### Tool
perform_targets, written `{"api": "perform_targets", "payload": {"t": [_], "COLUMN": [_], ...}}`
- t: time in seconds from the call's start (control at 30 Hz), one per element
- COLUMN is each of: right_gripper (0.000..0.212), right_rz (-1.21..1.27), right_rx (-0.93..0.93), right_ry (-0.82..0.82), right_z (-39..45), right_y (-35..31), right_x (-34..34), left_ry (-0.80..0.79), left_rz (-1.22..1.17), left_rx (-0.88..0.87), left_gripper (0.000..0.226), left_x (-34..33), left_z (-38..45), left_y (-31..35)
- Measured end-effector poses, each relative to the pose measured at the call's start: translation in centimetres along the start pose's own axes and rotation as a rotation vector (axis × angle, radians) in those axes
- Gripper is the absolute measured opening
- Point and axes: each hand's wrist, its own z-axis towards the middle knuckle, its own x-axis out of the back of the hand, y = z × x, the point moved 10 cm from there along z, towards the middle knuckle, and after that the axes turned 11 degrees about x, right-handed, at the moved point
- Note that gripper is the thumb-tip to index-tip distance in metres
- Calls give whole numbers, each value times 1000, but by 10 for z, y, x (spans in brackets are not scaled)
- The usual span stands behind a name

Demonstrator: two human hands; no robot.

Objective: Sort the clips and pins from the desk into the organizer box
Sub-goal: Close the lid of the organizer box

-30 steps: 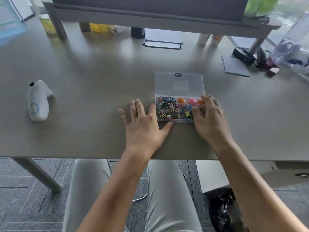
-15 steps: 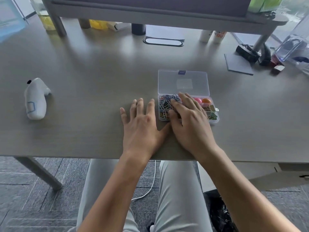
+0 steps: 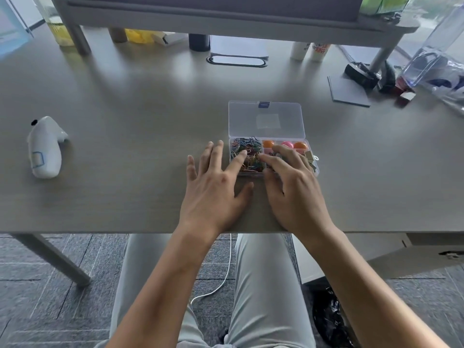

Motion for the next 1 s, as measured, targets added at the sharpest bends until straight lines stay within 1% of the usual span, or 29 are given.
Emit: {"api": "perform_targets", "payload": {"t": [0.2, 0.27, 0.33, 0.4, 0.5, 0.63, 0.8, 0.9, 1.0], "right_gripper": [45, 41, 33, 30, 32, 39, 30, 29, 31], "right_rz": [-39, -30, -20, -17, -25, -32, -8, 17, 46], "right_rx": [-18, -11, 0, 13, 19, 6, 21, 62, 82], "right_ry": [-90, -65, -27, -24, -58, -92, -5, 5, -25], "right_z": [7, 9, 8, 7, 7, 10, 9, 5, 1], "right_y": [-3, -4, -4, -4, -2, -2, -1, -3, -8], "right_x": [-4, 0, 5, 5, 1, -3, 7, 9, 7], "left_ry": [-8, 14, 34, 34, 30, -3, 25, 44, 46], "left_rz": [-19, -56, -98, -103, -83, -43, -125, -141, -102], "left_rx": [16, -17, -69, -99, -82, -36, -22, -39, -47], "left_gripper": [71, 70, 63, 59, 58, 63, 64, 62, 59], "left_x": [-1, 4, 9, 10, 8, 3, 9, 12, 11], "left_z": [3, 0, -4, -6, -5, -2, -3, -5, -6], "left_y": [1, 3, 7, 11, 10, 7, 4, 4, 6]}}
